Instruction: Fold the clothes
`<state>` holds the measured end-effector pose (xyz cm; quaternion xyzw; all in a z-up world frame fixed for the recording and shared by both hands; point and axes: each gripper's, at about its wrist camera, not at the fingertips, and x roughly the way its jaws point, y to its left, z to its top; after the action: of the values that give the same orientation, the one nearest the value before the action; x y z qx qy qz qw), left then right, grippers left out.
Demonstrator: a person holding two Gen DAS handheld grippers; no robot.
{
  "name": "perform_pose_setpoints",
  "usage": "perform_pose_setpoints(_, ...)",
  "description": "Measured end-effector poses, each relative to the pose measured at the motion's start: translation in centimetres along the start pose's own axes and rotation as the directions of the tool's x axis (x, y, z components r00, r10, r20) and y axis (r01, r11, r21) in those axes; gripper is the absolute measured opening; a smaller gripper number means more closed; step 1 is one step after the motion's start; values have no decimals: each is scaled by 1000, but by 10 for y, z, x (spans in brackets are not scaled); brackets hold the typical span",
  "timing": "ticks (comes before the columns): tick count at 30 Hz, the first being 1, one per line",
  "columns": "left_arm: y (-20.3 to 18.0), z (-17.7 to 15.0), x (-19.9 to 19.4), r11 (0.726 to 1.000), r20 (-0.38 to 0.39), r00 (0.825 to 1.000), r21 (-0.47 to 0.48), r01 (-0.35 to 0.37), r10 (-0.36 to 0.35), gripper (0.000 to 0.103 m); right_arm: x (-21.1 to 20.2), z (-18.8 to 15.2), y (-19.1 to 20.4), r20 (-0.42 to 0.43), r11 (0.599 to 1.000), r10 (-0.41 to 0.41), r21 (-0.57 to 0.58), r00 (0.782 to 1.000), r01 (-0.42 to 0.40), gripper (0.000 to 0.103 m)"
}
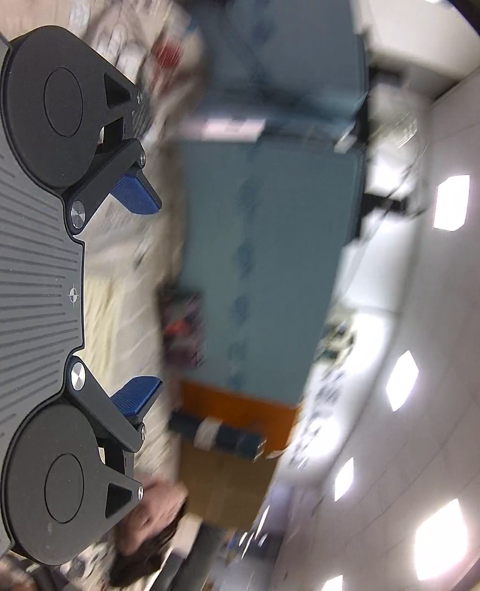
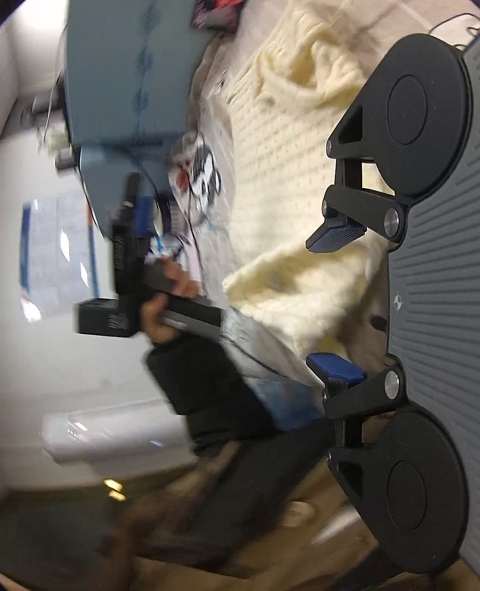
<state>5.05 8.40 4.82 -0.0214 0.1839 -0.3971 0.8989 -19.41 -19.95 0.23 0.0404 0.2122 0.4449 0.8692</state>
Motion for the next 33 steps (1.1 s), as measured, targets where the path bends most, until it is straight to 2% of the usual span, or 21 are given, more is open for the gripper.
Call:
perform_pose_setpoints(2,-6,-1,28,997,-86,995,56,58,-53,96,-6,1,-18,47,992,-80,106,996,75,67)
perform_pose_setpoints(4,-10,-5,56,990,-174,982,110,89,-68,96,-10,1,-35,79,964,-179,215,981,159,67)
perform_pose_setpoints(5,-12,-10,68,987,-218,974,128,98,-69,96,-11,0,-43,80,938,-249,268,965,220,67)
perform_pose_setpoints(7,-10,-15,96,987,-295,953,122,107,-67,96,-11,-1,-56,58,868,-386,361,921,341,67)
perform_pose_setpoints(9,-3,-23,114,993,-343,937,77,92,-61,96,-7,-3,-67,11,802,-475,418,880,427,67)
perform_pose_setpoints(10,0,-24,123,995,-359,931,56,83,-57,96,-4,-4,-72,-8,779,-491,444,871,443,66)
perform_pose_setpoints(12,8,-27,134,997,-382,921,-21,73,-76,96,3,-6,-81,-39,745,-495,494,868,447,63)
perform_pose_setpoints(14,13,-30,141,994,-392,915,-79,75,-100,95,10,-6,-88,-63,719,-497,528,866,451,53)
perform_pose_setpoints(16,10,-33,141,995,-386,917,-60,82,-99,87,16,-3,-89,-68,716,-498,529,864,455,45)
perform_pose_setpoints(17,7,-34,141,996,-384,919,-37,79,-87,68,19,-2,-90,-69,715,-500,529,863,457,39)
perform_pose_setpoints(18,4,-34,139,998,-379,923,-15,69,-69,43,22,0,-92,-68,714,-504,529,861,459,36)
perform_pose_setpoints(20,7,-32,134,995,-351,931,-44,88,-98,25,26,6,-94,-59,720,-510,517,858,464,24)
perform_pose_setpoints(21,6,-29,130,994,-326,939,-53,96,-108,17,28,8,-94,-46,726,-516,506,855,465,22)
perform_pose_setpoints(23,5,-23,123,993,-277,954,-58,101,-113,16,30,18,-99,-9,740,-523,490,852,460,19)
perform_pose_setpoints(27,13,-3,113,993,-175,983,-109,34,-53,15,36,38,-113,52,765,-545,439,837,471,19)
perform_pose_setpoints(29,20,3,115,991,-155,988,-133,-13,-7,15,42,48,-122,70,772,-565,398,822,496,19)
perform_pose_setpoints(32,24,3,129,984,-171,983,-149,-93,67,16,54,56,-138,68,778,-586,327,807,537,19)
perform_pose_setpoints(33,24,0,134,983,-191,977,-140,-120,92,22,60,54,-145,47,773,-592,313,804,551,19)
